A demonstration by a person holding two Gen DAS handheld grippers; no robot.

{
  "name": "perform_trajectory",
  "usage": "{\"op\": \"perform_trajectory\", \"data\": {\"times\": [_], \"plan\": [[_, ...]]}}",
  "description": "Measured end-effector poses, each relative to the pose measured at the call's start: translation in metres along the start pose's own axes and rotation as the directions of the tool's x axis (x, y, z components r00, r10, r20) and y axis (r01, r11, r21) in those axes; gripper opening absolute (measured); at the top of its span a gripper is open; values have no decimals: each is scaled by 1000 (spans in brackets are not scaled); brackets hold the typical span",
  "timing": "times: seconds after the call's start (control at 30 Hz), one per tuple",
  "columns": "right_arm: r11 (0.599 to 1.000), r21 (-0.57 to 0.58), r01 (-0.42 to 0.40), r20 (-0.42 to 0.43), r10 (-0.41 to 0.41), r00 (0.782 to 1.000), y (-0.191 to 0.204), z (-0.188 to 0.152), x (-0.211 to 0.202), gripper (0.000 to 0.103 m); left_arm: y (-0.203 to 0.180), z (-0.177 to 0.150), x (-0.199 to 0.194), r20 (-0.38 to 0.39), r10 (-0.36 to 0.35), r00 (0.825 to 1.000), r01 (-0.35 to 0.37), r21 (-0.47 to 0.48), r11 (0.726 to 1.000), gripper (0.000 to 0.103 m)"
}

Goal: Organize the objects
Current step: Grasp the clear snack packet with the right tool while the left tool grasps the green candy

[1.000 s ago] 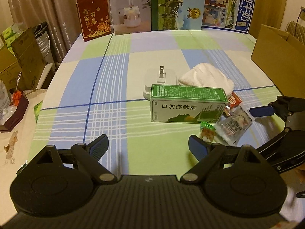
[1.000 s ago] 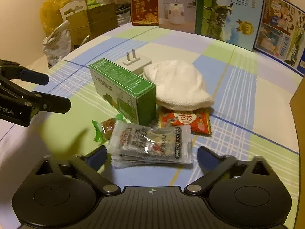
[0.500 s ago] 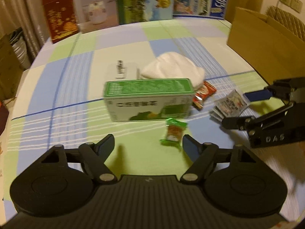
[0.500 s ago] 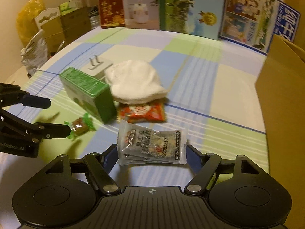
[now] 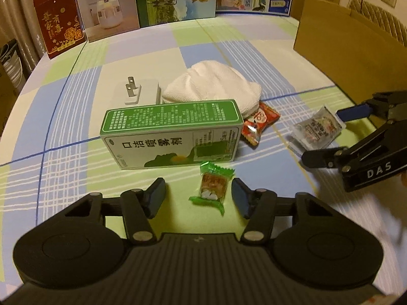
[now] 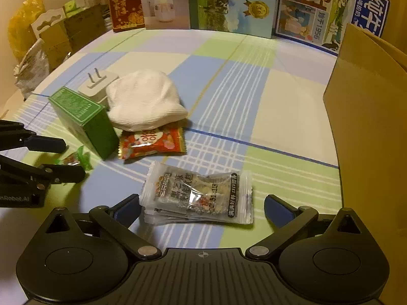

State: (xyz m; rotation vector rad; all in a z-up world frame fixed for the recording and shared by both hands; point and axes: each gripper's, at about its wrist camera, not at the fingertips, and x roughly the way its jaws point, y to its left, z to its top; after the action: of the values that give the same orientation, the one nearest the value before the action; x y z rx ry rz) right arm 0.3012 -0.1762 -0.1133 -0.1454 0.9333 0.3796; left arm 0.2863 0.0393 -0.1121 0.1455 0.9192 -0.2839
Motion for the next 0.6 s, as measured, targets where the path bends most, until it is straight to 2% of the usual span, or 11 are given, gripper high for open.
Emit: {"op": "perform_trajectory", "data": {"times": [0.1, 0.2, 0.27, 0.43, 0.6], "plan": [[1000, 28, -9, 4, 9, 1000, -4, 1, 2, 100, 1, 1, 1, 7, 2, 1000, -2, -4, 1000, 41], [1000, 19, -5, 3, 5, 1000, -2, 0, 1, 99, -2, 2, 0, 8, -13, 1000, 13, 9, 1000, 26], [1000, 7, 1, 5, -1, 1000, 0, 0, 0, 97, -5, 2, 0, 8, -20, 1000, 20, 20, 1000, 20], [1000, -1, 21, 21, -21, 1000, 1, 1, 1, 84, -7, 2, -1, 3, -20, 1000, 19, 21, 1000, 17], [997, 80, -11, 23, 9, 1000, -5, 6, -3, 78, -9, 2, -3, -3, -6, 1000, 6, 17, 1000, 17]]}}
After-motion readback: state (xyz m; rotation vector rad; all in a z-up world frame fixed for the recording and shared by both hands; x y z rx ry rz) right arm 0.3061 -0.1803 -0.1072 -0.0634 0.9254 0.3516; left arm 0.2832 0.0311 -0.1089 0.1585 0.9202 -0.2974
